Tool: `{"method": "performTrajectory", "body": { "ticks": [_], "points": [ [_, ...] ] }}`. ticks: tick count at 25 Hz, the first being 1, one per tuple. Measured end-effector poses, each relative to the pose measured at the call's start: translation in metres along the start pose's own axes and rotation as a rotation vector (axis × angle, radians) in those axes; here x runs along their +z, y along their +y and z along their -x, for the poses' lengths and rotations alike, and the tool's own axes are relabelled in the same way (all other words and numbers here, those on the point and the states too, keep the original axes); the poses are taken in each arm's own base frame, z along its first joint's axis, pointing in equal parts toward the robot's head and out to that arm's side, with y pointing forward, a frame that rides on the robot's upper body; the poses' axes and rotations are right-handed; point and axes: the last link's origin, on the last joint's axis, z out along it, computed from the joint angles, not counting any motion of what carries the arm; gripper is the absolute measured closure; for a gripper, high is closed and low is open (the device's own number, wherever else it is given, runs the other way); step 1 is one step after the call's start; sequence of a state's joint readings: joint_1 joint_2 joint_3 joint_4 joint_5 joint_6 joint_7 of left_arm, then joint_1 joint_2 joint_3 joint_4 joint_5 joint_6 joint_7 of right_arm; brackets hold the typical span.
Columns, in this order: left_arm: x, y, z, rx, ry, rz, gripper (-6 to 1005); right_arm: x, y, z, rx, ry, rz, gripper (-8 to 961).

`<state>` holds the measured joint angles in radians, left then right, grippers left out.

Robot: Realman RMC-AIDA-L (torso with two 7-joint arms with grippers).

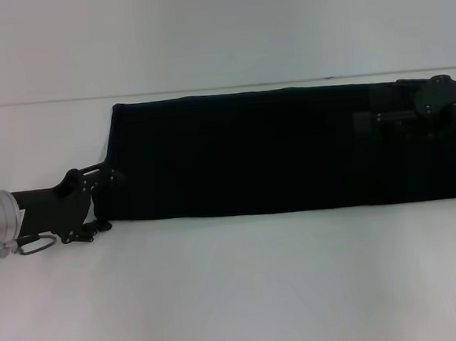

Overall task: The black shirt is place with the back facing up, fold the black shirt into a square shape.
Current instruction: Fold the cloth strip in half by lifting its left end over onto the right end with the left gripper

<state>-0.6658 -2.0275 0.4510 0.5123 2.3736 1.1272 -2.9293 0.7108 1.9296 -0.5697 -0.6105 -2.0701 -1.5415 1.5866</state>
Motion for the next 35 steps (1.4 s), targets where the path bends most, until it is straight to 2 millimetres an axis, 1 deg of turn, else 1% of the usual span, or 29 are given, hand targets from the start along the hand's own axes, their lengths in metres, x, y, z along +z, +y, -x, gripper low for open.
{"method": "performTrajectory", "body": {
  "ticks": [12, 15, 19, 20, 23, 27, 29, 35],
  "points": [
    [0.006, 0.012, -0.003, 0.065, 0.019, 0.002, 67, -0.001, 0.000, 0.001, 0.007, -0.018, 0.001, 115],
    [0.006, 0.012, -0.004, 0.069, 0.021, 0.000, 67, -0.002, 0.000, 0.001, 0.009, -0.022, 0.001, 115],
    [0.005, 0.012, -0.004, 0.071, 0.019, -0.001, 66, -0.003, 0.000, 0.000, 0.014, -0.031, -0.003, 115],
    [0.003, 0.009, -0.003, 0.065, 0.014, 0.000, 66, -0.003, 0.000, 0.000, 0.014, -0.031, -0.003, 115],
    [0.000, 0.006, 0.001, 0.053, -0.016, 0.010, 67, -0.003, 0.000, 0.000, 0.016, -0.032, -0.005, 116],
    [-0.002, 0.007, 0.007, 0.054, -0.060, 0.024, 67, -0.003, 0.000, 0.001, 0.017, -0.035, -0.006, 116],
    [-0.002, 0.007, 0.010, 0.051, -0.076, 0.027, 67, -0.003, 0.000, 0.002, 0.016, -0.039, -0.005, 116],
    [0.001, 0.003, 0.011, 0.040, -0.066, 0.019, 66, -0.002, 0.000, 0.004, 0.013, -0.042, -0.004, 116]
  ]
}}
